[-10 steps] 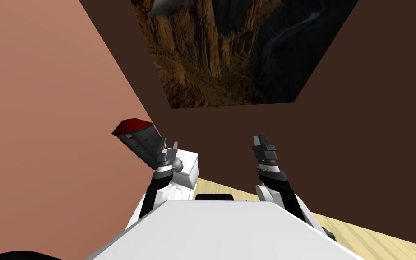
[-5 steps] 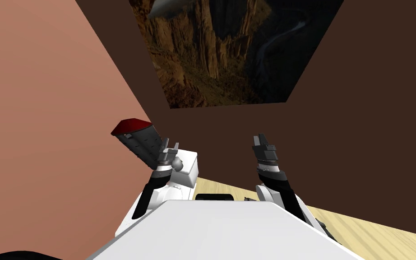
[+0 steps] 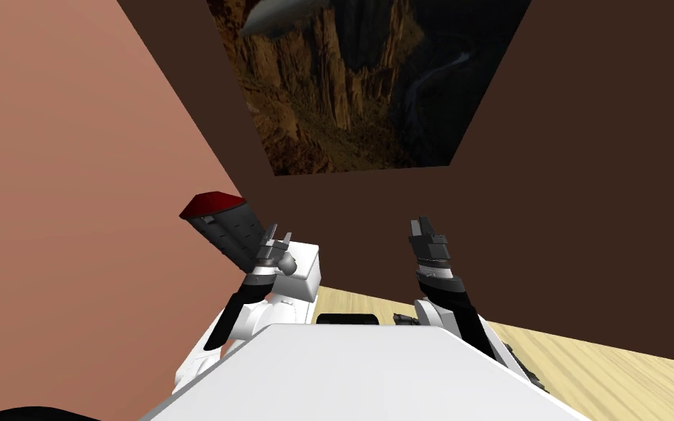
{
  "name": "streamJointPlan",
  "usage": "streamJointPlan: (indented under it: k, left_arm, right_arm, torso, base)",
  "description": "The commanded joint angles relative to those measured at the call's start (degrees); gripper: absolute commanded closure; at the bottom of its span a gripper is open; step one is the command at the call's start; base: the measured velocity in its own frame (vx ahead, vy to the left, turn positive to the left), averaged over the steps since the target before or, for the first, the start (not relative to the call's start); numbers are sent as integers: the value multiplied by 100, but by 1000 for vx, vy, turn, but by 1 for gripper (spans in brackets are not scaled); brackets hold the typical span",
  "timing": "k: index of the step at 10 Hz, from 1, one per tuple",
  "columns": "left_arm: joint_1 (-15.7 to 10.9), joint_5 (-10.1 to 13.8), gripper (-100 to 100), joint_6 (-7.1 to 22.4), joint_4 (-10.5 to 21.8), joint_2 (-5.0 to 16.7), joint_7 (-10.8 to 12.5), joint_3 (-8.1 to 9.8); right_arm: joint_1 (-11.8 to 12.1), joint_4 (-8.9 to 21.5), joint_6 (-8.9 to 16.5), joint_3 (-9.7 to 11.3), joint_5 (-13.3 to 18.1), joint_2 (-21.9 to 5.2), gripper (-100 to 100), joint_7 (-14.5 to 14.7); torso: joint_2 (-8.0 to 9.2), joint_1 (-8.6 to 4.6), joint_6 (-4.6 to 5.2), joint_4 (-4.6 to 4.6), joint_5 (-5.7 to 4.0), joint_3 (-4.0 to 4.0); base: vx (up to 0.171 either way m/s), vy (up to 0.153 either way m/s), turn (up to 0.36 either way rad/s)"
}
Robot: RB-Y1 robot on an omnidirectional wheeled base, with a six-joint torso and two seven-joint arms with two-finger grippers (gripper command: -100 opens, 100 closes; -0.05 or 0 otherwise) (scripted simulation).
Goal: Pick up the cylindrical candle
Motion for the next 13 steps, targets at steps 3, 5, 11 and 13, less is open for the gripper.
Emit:
streamJointPlan:
  k: [3, 5, 11, 13]
  left_arm:
    - [-10, 414, -100, 275, -29, 445, -71, 18]
    - [-20, 700, -100, 454, -39, 723, -121, 24]
    - [-50, 1603, -100, 1035, -67, 1587, -277, 39]
    - [-60, 1911, -100, 1244, -71, 1888, -329, 41]
  right_arm:
    - [0, 0, 0, 0, 0, 0, 0, 0]
    - [0, 0, 0, 0, 0, 0, 0, 0]
    - [0, 0, 0, 0, 0, 0, 0, 0]
    - [0, 0, 0, 0, 0, 0, 0, 0]
  torso:
    - [1, 4, 0, 0, 1, 0]
    - [5, -1, 0, 1, 0, 3]
    - [1, -1, 0, 1, 0, 1]
    - [2, -3, 0, 1, 0, 1]
  base:
    - [-50, 27, -69]
    - [-62, 17, -85]
    - [-53, 21, -82]
    - [-62, 12, -91]
